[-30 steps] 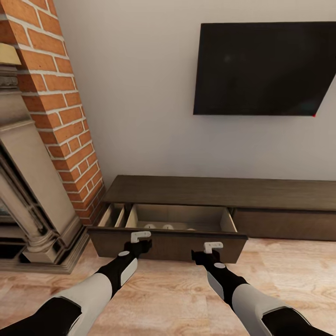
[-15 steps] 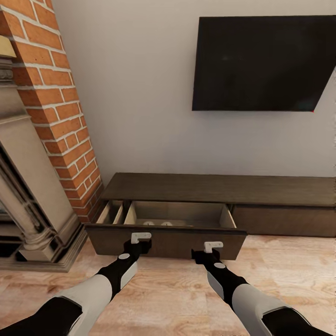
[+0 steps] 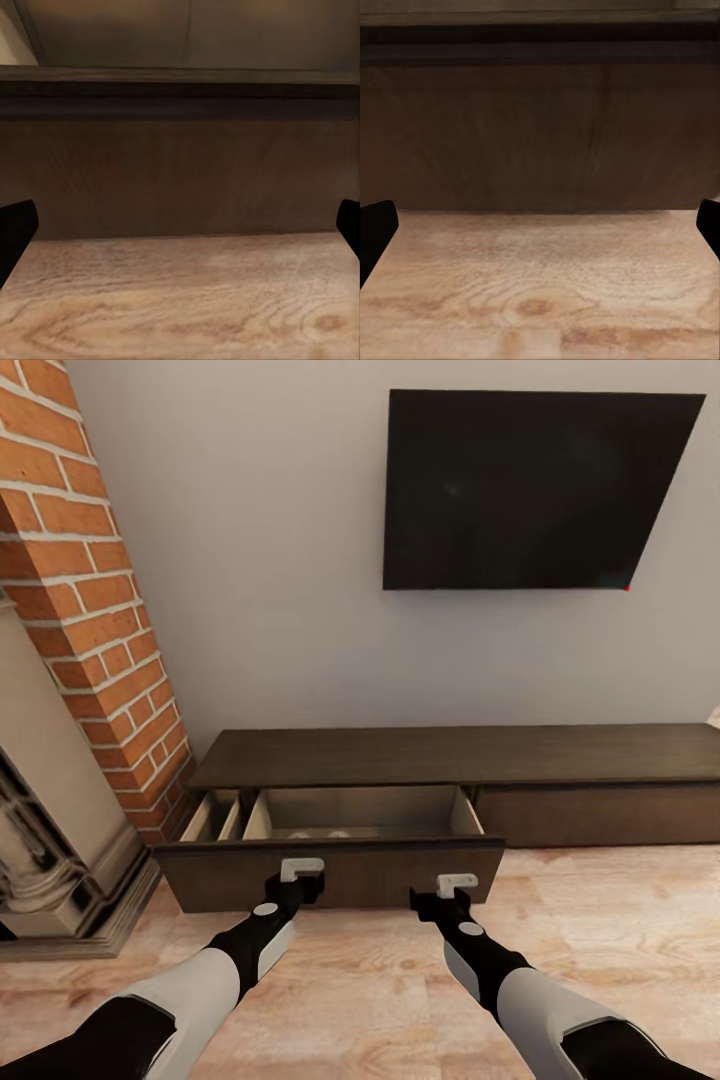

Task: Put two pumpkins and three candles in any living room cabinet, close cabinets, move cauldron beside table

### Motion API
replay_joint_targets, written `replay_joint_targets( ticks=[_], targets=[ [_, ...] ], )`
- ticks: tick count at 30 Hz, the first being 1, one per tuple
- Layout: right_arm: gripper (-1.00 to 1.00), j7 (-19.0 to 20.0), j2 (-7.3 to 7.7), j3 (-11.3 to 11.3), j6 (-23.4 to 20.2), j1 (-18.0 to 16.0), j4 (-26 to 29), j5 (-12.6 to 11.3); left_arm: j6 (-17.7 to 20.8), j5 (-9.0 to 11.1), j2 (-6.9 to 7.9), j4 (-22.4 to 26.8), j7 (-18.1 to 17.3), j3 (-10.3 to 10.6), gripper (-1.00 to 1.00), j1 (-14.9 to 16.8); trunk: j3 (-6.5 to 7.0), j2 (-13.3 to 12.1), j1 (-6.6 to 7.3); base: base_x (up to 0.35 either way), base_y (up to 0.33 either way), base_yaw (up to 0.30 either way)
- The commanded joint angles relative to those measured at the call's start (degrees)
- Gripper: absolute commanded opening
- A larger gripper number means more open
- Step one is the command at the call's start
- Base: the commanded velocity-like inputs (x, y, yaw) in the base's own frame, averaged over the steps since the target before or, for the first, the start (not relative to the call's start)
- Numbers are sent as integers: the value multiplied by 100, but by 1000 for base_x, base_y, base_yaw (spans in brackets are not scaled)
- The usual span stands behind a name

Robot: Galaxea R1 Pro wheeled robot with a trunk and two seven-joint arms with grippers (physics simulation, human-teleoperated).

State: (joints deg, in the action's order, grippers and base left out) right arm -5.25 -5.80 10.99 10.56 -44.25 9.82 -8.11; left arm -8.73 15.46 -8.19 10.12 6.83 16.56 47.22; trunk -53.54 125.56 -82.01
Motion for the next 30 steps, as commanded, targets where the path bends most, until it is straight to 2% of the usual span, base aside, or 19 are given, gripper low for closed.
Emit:
replay_joint_targets(
  ticks=[1,9,16,20,25,26,27,29,30],
  targets=[
    [100,-25,0,51,51,-5,-1,-57,-22,45,1,-4,29,48,100,5,-23,44,-22,0,0,-20],
    [100,-17,8,39,208,-8,53,-51,-24,56,16,43,29,27,100,3,-166,365,-197,0,0,-5],
    [100,32,19,36,218,-13,477,-53,-59,64,8,34,38,15,100,7,-291,645,-351,0,0,0],
    [100,34,12,48,221,-13,503,-51,-272,80,15,48,42,-28,100,7,-363,806,-439,0,0,0],
    [100,5,2,147,222,-13,524,-43,-512,96,45,36,39,-206,100,6,-453,1006,-549,0,0,0],
    [100,-5,1,269,220,-13,505,-42,-534,106,96,20,37,-361,100,6,-471,1046,-571,0,0,0],
    [100,-7,-2,314,219,-13,498,-42,-540,106,114,27,37,-432,100,7,-489,1086,-593,0,0,0],
    [100,-9,-5,347,221,-13,494,-42,-547,108,139,42,34,-485,100,7,-525,1167,-637,0,0,0],
    [100,-10,-7,381,223,-12,489,-47,-586,113,236,147,31,-543,100,7,-543,1207,-658,0,0,0]
  ],
)
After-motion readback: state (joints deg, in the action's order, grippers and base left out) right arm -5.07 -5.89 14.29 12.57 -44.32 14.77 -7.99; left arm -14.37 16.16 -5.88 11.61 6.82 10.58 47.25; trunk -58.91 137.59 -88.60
